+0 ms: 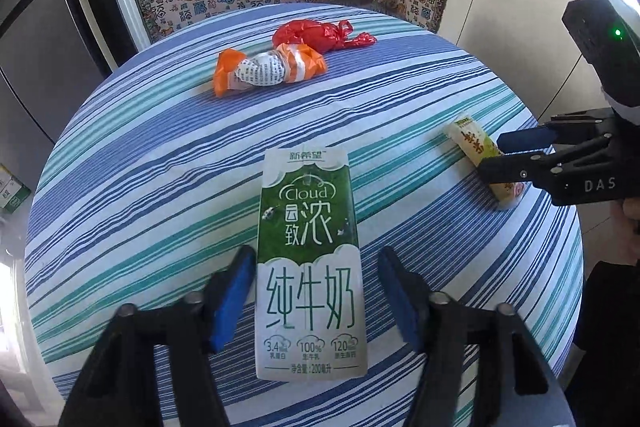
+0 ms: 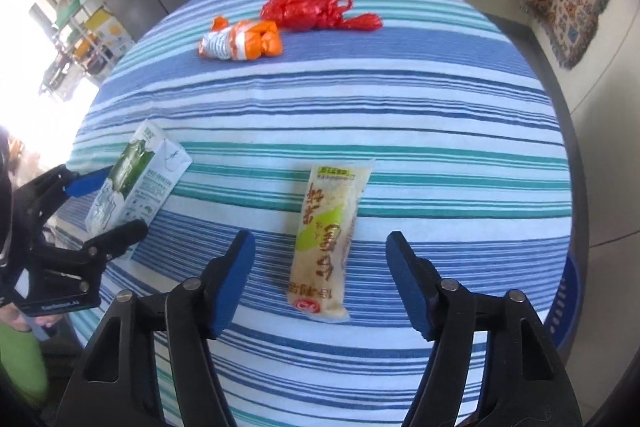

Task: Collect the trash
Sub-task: 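Close the right tool on the white-green snack bar packet, then carry carton and snack bar packet over the blue basket and open both tools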

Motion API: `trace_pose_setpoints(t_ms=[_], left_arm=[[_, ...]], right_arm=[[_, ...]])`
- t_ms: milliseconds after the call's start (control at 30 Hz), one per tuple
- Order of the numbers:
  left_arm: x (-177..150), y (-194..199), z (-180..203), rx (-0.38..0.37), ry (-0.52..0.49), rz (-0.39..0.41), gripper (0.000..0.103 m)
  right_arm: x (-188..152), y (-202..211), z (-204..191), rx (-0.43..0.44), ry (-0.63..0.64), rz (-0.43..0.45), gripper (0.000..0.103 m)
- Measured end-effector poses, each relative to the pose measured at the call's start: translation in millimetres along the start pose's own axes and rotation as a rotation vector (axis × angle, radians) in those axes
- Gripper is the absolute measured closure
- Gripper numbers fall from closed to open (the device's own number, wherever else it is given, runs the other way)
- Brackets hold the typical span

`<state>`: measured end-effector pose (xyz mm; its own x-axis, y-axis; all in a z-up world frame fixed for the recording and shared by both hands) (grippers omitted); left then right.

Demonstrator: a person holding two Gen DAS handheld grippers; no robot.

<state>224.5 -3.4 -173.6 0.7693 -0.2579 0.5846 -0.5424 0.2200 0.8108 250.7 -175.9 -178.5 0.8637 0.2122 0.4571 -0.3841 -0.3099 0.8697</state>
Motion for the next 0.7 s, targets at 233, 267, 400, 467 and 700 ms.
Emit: trace_pose_setpoints(t_ms=[233, 267, 400, 467, 700], left_arm=[[2, 18, -2, 0.002, 0.03, 0.045, 0.055], [3, 22, 2, -0.004, 0.028, 0.056, 0.055], [10, 34, 22, -0.032, 0.015, 0.088, 0.055], [12, 37, 35, -0.05, 0.008, 0.097, 0.055], [30, 45, 109, -0.147, -0.056, 0.133, 0.055]], right_arm=[[-4, 11, -2, -0.011, 0.007, 0.042, 0.092], [-4, 16, -1, -0.01, 0.006, 0.054, 0.092], [-10, 38, 2, 0.0, 0.006, 0.096, 0.092], [-14, 47, 6, 0.003, 0.001, 0.11, 0.092], [-34, 87, 51, -0.012, -0.071, 0.162, 0.092]])
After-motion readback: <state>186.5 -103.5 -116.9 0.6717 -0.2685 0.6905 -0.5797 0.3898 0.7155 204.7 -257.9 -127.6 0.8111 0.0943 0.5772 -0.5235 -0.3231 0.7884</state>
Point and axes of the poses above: each gripper's, at about its wrist camera, not at the fingertips, and y roughly against the way its jaws point, z to its right, x to its top, the point moved 3 cm from there along -y, roughly the way its jaws point, and after that the axes turned 8 degrees about z, right-handed, at the moved point
